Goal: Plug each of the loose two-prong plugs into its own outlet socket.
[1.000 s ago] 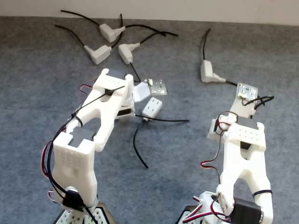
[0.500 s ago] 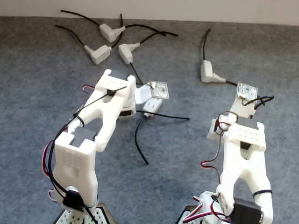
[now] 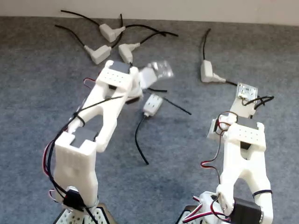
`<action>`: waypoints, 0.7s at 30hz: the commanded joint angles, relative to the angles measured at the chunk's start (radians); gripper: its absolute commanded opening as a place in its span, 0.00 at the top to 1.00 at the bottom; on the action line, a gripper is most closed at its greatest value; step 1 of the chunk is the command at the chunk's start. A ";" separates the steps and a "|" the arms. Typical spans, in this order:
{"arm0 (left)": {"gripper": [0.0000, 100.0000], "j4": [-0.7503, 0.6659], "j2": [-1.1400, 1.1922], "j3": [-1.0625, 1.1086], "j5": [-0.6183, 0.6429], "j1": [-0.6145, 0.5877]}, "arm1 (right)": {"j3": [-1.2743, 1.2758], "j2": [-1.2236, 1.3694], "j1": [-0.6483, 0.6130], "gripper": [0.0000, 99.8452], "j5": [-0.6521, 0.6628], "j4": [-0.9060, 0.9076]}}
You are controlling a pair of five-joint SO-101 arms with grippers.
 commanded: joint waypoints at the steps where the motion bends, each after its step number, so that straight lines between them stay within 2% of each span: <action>1: 0.99 -0.003 -0.185 -0.065 0.092 -0.028 | -0.004 -0.005 0.012 0.99 -0.009 -0.015; 7: 0.99 0.069 -0.414 -0.062 0.095 -0.033 | -0.004 -0.005 0.010 0.99 -0.009 -0.015; 9: 0.99 0.074 -0.479 -0.061 0.150 -0.033 | -0.004 -0.005 0.008 0.99 -0.009 -0.015; 12: 0.99 0.068 -0.562 -0.061 0.333 -0.033 | -0.004 -0.004 0.008 0.99 -0.009 -0.015; 18: 0.99 0.031 -0.684 -0.061 0.821 -0.033 | -0.004 -0.004 0.008 0.99 -0.009 -0.015; 21: 0.99 0.017 -0.710 -0.061 1.019 -0.035 | -0.004 -0.004 0.008 0.99 -0.009 -0.015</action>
